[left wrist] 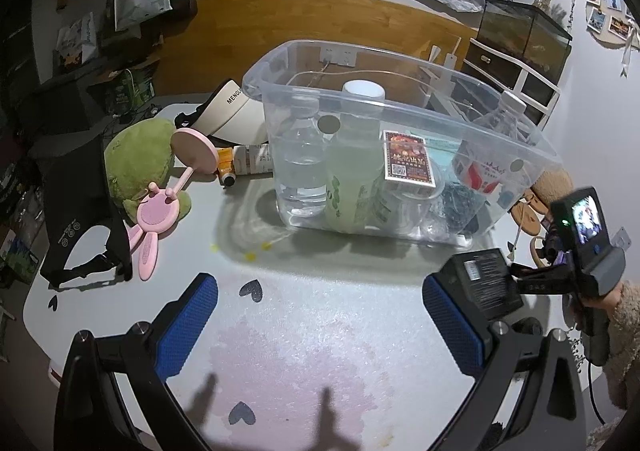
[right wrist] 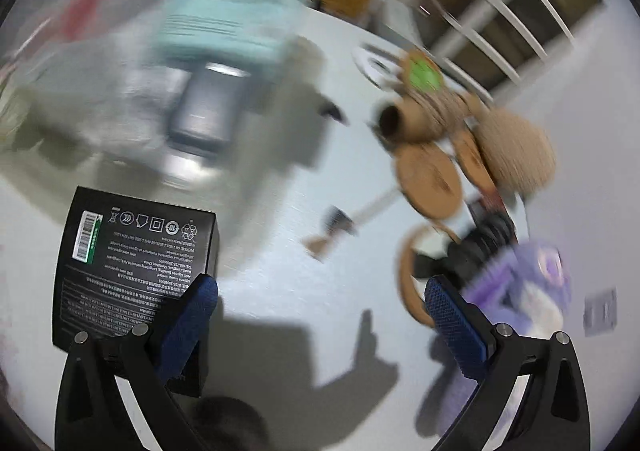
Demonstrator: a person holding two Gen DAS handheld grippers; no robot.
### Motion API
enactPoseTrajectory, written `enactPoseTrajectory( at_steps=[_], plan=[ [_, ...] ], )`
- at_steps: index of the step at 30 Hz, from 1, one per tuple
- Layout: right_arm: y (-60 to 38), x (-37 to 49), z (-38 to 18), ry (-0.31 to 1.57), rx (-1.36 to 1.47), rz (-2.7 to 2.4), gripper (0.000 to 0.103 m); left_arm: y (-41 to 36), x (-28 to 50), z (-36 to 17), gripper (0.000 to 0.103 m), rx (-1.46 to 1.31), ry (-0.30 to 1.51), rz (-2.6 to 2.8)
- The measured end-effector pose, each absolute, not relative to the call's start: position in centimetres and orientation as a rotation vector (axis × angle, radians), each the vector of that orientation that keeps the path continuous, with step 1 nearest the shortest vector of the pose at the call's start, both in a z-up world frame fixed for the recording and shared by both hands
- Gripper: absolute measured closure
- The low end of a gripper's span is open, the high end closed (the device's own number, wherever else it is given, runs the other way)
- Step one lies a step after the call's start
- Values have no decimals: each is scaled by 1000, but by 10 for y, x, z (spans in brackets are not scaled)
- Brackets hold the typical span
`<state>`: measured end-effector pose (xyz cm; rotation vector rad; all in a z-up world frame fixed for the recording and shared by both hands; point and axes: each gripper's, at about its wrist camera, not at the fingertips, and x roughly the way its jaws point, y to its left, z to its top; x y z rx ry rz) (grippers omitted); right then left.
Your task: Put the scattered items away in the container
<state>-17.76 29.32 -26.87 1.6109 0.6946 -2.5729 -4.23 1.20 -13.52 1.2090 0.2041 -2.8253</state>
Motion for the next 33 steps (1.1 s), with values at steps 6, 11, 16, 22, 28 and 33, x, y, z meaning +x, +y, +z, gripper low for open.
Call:
enactPoseTrajectory(
  at_steps=[6, 11, 16, 22, 28, 33],
  plan=[
    [232, -146, -271, 883, 1437, -2461, 0, 14, -43, -160, 0, 1269, 111, -2838],
    [205, -123, -270, 931, 1304, -2414, 0, 14, -54, -184, 0, 1339, 41, -2852],
    [212, -109, -252, 746, 1356, -2490, 0, 19, -85, -203, 0, 1385, -62, -2878],
    [234, -74, -232, 310, 1491, -2539, 62, 35, -124, -223, 0, 1449, -206, -2931],
    [236, -40, -249, 159, 1650, -2512, 70, 47, -141, -242, 2, 1590, -313, -2946],
    [236, -26, -265, 29, 1745, -2496, 70, 53, -146, -253, 7, 1733, -379, -2960]
  ],
)
